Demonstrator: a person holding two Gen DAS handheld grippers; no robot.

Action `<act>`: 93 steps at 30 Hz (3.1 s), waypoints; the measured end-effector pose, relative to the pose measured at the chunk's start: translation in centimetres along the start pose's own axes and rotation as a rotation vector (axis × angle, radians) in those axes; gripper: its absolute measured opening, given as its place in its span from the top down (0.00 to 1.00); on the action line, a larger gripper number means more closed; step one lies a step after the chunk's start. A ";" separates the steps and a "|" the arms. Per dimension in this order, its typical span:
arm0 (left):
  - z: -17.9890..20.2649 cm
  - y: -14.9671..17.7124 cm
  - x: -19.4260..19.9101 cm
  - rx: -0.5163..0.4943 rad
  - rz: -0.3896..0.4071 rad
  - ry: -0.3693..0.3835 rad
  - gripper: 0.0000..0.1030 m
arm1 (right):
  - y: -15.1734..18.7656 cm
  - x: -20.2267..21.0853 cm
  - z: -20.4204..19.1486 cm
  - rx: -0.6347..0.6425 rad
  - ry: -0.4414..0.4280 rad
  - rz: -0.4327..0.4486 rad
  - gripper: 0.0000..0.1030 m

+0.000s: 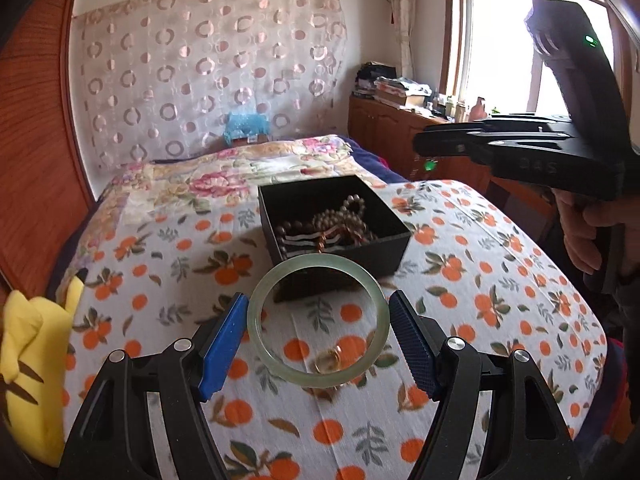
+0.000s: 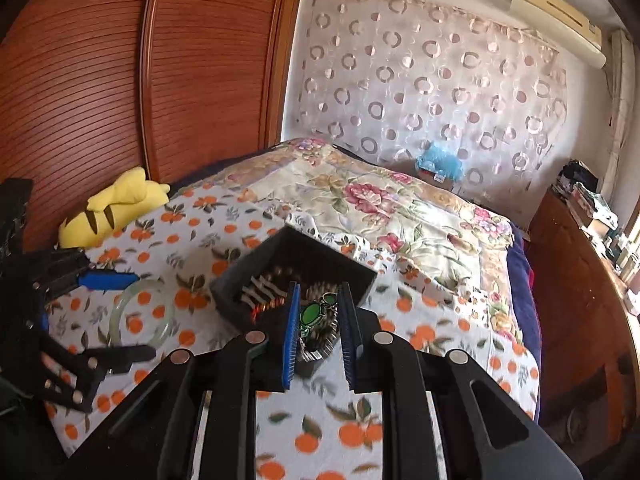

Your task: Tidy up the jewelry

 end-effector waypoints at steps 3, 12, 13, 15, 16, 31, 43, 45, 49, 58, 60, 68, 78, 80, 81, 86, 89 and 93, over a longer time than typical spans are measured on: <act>-0.3 -0.9 -0.2 -0.002 0.002 -0.011 0.33 | -1.0 -0.9 0.2 -0.015 -0.016 -0.004 0.80; -1.4 -2.5 -0.9 0.002 -0.005 -0.028 0.33 | -2.0 -3.9 0.1 -0.070 -0.087 -0.036 0.79; -1.5 -2.8 -1.1 0.001 -0.008 -0.032 0.33 | -2.0 -4.2 0.1 -0.077 -0.090 -0.037 0.79; -1.7 -3.2 -1.4 0.002 -0.012 -0.039 0.33 | -1.9 -4.7 0.2 -0.079 -0.082 -0.043 0.79; -1.9 -3.4 -1.6 0.004 -0.016 -0.040 0.33 | -1.9 -4.9 0.1 -0.080 -0.084 -0.045 0.79; -1.6 -6.8 -4.3 -0.020 -0.020 -0.050 0.33 | 0.3 -5.6 3.1 -0.152 -0.124 -0.022 0.53; -1.8 -10.0 -9.3 -0.031 -0.081 -0.046 0.33 | 4.4 -6.3 5.9 -0.252 -0.169 0.013 0.53; -1.8 -10.3 -9.9 -0.039 -0.095 -0.043 0.33 | 4.9 -6.4 6.2 -0.263 -0.177 0.014 0.53; -1.6 -10.7 -10.7 -0.049 -0.111 -0.035 0.33 | 5.8 -6.5 6.4 -0.271 -0.183 0.005 0.53; -0.7 -10.3 -8.9 -0.063 -0.088 -0.010 0.24 | 6.3 -5.8 5.6 -0.246 -0.188 -0.006 0.53; -1.0 -9.8 -7.7 -0.062 -0.070 -0.019 0.24 | 6.2 -5.3 4.8 -0.224 -0.188 -0.001 0.53; -4.1 -4.4 -5.1 -0.012 -0.104 -0.044 0.24 | 6.4 -4.1 -1.0 -0.104 -0.259 -0.016 0.53; -7.3 1.5 -4.5 0.045 -0.182 -0.088 0.24 | 7.2 -7.3 -9.6 0.077 -0.333 -0.135 0.74; -7.7 2.5 -4.7 0.054 -0.196 -0.090 0.24 | 7.1 -8.0 -10.9 0.094 -0.342 -0.158 0.76; -7.8 2.6 -4.8 0.057 -0.200 -0.089 0.24 | 7.1 -8.3 -11.3 0.098 -0.345 -0.169 0.77; -7.6 3.6 -5.2 0.066 -0.208 -0.074 0.24 | 7.3 -9.6 -12.7 0.118 -0.340 -0.213 0.77; -7.2 4.1 -5.3 0.070 -0.208 -0.064 0.24 | 7.5 -10.0 -12.8 0.127 -0.319 -0.229 0.77; -6.9 4.4 -5.2 0.074 -0.207 -0.054 0.24 | 7.8 -10.0 -12.6 0.135 -0.301 -0.232 0.88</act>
Point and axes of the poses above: each gripper's, at about its wrist camera, not at the fingertips, and x roughly against the way its jaws point, z to its right, y to its underside, the point moved 9 cm from there along -x, roughly the way its jaws point, and after that the axes turned 14 degrees about -z, right-handed, at the moved point
